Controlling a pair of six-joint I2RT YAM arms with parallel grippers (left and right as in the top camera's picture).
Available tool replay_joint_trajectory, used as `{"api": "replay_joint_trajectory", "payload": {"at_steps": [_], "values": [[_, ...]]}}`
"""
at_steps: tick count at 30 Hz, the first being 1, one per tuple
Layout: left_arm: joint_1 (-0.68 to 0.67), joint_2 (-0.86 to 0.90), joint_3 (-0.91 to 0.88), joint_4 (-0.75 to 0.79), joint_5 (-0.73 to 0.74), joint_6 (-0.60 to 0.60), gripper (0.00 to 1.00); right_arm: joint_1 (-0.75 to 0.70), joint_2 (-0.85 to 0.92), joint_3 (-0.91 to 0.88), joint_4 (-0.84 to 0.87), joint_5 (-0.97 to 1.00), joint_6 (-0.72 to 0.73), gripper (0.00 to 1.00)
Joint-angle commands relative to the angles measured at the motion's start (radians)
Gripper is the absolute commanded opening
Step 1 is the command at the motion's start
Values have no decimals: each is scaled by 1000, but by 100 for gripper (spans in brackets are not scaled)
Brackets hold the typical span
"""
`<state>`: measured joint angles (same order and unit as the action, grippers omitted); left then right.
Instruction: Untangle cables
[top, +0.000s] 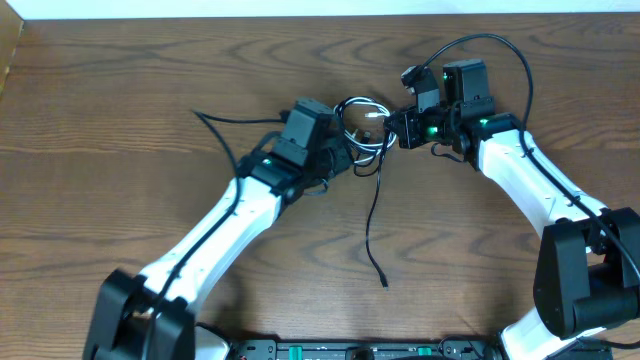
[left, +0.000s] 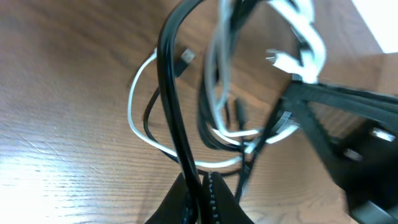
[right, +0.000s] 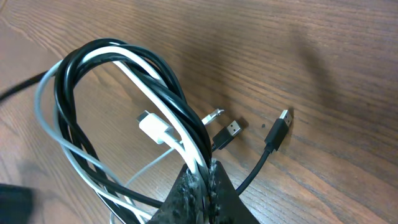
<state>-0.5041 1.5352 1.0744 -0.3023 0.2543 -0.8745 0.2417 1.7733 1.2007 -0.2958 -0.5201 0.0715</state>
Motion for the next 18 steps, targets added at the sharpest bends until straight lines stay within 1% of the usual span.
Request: {"api": "replay_joint_trajectory", "payload": {"at_steps": [1, 6, 9, 12, 15, 17, 18], "values": [[45, -81, 7, -37, -6, 98, 8, 0, -21, 3, -7, 7, -29, 1], [107, -118, 6, -129, -21, 105, 8, 0, -21, 3, -10, 21, -28, 1], [143, -117, 6, -214, -24, 108, 7, 0, -21, 3, -11, 21, -28, 1], [158, -117, 6, -251, -25, 127, 7, 0, -21, 3, -11, 21, -28, 1], [162, -117, 6, -286, -60, 142, 9, 0, -21, 3, -11, 20, -28, 1], [161, -117, 6, -299, -65, 142, 27, 0, -21, 3, -10, 14, -28, 1], [162, -117, 6, -299, -65, 142, 35, 1, -21, 3, -10, 13, -28, 1]]}}
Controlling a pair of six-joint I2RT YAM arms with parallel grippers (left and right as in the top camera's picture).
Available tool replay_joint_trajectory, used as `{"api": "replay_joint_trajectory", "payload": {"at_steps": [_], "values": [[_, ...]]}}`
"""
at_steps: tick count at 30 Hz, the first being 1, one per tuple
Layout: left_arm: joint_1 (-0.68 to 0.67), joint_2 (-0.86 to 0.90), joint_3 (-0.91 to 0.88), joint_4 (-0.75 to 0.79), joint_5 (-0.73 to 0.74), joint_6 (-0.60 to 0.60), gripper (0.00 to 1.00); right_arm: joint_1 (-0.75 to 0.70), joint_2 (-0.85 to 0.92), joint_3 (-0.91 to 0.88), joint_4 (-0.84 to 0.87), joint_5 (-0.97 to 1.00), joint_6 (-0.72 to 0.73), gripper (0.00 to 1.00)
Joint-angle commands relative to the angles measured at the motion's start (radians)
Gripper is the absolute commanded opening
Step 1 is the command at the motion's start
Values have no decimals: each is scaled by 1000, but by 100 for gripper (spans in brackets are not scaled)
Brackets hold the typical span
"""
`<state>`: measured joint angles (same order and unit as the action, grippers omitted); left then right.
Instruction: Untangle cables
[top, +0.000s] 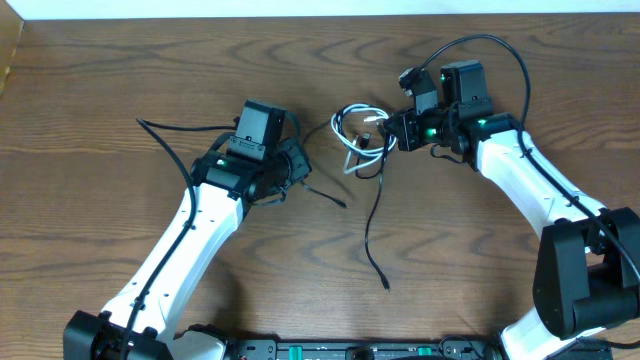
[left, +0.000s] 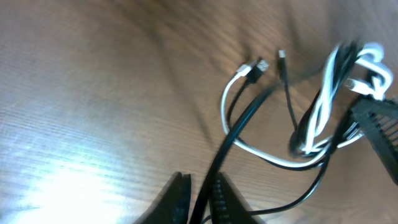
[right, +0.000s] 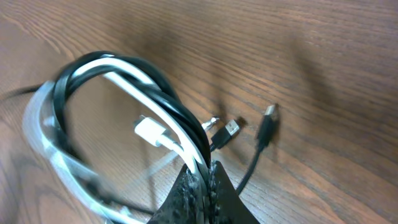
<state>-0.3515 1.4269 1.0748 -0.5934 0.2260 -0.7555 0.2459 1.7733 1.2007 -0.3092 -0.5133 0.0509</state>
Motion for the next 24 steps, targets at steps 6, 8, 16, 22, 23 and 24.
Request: {"api": "replay_joint_trajectory", "payload": {"at_steps": [6, 8, 16, 22, 23, 24], "values": [[8, -9, 6, -4, -36, 22, 39, -2, -21, 3, 5, -22, -7, 1], [8, -8, 6, -4, -36, 23, 39, -2, -21, 3, 11, -70, -8, 1], [8, -8, 6, 58, -14, 181, 42, -2, -21, 3, 24, -280, -96, 1], [8, -8, 6, 145, 170, 274, 46, -3, -21, 3, 29, -378, -146, 1], [8, -8, 6, 161, 190, 273, 46, -3, -21, 3, 29, -378, -146, 1], [8, -8, 6, 174, 210, 272, 46, -3, -21, 3, 29, -377, -146, 1]]}}
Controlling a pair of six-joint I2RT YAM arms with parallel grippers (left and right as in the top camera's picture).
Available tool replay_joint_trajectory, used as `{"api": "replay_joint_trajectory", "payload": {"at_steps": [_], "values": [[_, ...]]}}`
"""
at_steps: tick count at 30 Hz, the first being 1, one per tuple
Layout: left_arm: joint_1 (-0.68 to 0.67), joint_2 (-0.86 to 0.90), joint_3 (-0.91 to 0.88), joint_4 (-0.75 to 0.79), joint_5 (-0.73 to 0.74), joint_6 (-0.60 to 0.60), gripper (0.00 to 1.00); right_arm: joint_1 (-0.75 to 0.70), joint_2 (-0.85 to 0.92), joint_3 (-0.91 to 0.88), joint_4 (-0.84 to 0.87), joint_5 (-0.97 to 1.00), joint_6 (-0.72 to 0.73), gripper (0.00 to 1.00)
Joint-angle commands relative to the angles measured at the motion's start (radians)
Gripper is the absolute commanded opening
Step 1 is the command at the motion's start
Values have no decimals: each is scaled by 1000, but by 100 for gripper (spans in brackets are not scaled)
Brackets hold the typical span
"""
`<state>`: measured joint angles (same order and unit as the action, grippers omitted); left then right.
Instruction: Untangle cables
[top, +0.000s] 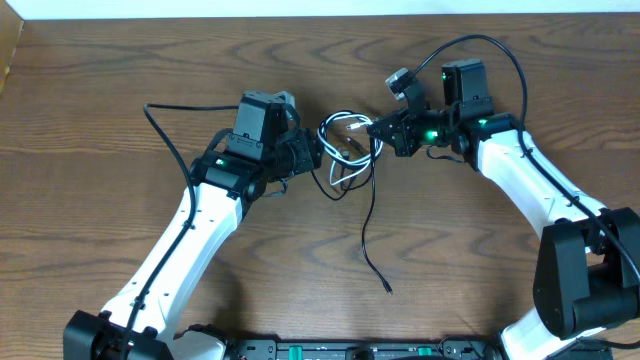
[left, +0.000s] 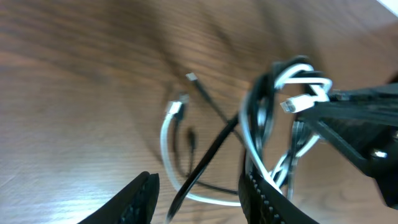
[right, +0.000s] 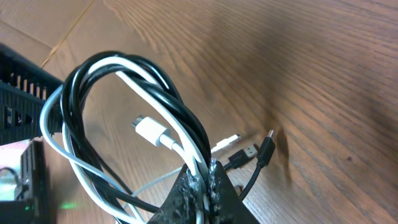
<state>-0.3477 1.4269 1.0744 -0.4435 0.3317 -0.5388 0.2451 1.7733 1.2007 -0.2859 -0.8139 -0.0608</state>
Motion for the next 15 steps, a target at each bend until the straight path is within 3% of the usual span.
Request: {"api": "replay_joint_trajectory", "payload": {"at_steps": [1, 9, 15], "values": [[4, -7, 6, 28, 111, 55, 46, -2, -21, 3, 5, -77, -34, 1], [3, -8, 6, 44, 133, 56, 47, -2, -21, 3, 5, -78, -34, 1], [3, -7, 6, 76, 315, 195, 37, -2, -21, 3, 5, 82, 58, 1]]}}
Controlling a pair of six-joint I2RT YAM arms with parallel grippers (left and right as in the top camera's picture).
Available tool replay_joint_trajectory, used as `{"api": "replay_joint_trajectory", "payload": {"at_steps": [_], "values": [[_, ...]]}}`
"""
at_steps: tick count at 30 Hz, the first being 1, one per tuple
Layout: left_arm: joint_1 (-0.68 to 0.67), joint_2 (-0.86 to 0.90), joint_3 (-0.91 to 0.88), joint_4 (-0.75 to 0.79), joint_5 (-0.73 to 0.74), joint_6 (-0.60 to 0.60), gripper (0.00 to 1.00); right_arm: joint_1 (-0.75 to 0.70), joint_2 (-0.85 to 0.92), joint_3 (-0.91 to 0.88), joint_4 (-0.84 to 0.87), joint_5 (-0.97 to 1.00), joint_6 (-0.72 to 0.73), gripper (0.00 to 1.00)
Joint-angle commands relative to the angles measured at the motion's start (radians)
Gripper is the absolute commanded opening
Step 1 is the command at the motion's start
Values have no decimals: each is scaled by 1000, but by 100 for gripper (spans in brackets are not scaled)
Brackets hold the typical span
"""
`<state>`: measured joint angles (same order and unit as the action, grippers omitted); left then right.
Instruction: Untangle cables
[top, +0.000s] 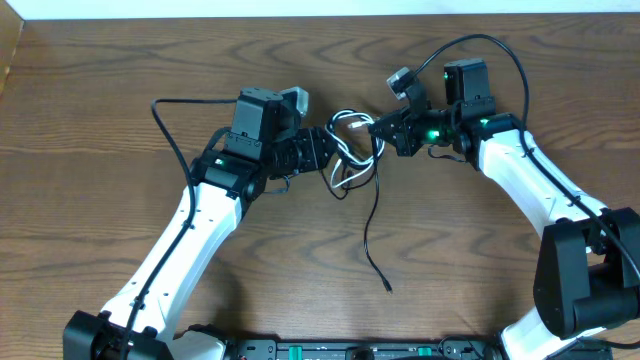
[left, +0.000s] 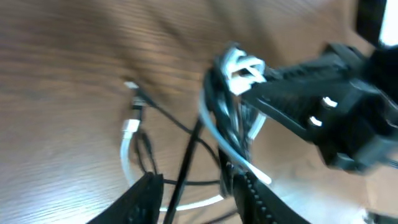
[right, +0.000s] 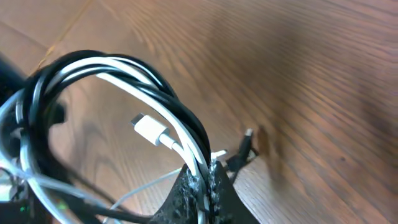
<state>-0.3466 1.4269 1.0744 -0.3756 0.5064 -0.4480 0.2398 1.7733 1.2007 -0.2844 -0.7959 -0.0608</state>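
Observation:
A tangled bundle of black and white cables (top: 352, 135) hangs between both grippers over the wooden table (top: 100, 200). My right gripper (top: 383, 130) is shut on the bundle's strands (right: 124, 81), and a white plug (right: 149, 129) dangles inside the loop. My left gripper (top: 322, 152) is open at the bundle's left side. In the left wrist view one black strand (left: 186, 165) passes between its fingers, and the bundle (left: 230, 81) is by its right finger. A long black tail (top: 368, 235) trails down toward the front of the table.
Loose plug ends lie on the wood under the bundle (left: 132, 106). The right gripper body (left: 311, 112) fills the right side of the left wrist view. A cardboard edge (top: 10, 50) shows at the far left.
My left gripper has moved a little to the right, closer against the bundle, still open, with a black strand between its fingers. The right gripper still holds the bundle in the same place.
At first both grippers were shut on the bundle, close together. Then my left gripper was away to the left with a black strand running from its jaws. After that it was open and back beside the bundle, and now it is up against it.

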Motion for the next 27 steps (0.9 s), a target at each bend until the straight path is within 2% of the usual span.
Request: {"api": "replay_joint_trajectory", "payload": {"at_steps": [1, 6, 8, 9, 15, 19, 27], "values": [[2, -8, 6, 6, 141, 108, 35, 3, -21, 3, 4, 68, 61, 1], [2, -7, 6, 8, 138, 108, 35, 3, -21, 3, 1, 94, 64, 1], [2, -7, 6, 8, 123, 107, 47, 3, -21, 3, 0, 78, 64, 1], [2, -7, 6, 8, 103, 107, 50, 5, -21, 3, 1, 63, 63, 1], [2, -7, 6, 13, -56, 106, 60, 5, -21, 3, 4, -158, -27, 1], [3, -7, 6, 19, -98, 107, 64, 13, -21, 3, 3, -167, -47, 1], [3, -7, 6, 23, -142, 137, 65, 18, -21, 2, 1, -169, -46, 1]]}}
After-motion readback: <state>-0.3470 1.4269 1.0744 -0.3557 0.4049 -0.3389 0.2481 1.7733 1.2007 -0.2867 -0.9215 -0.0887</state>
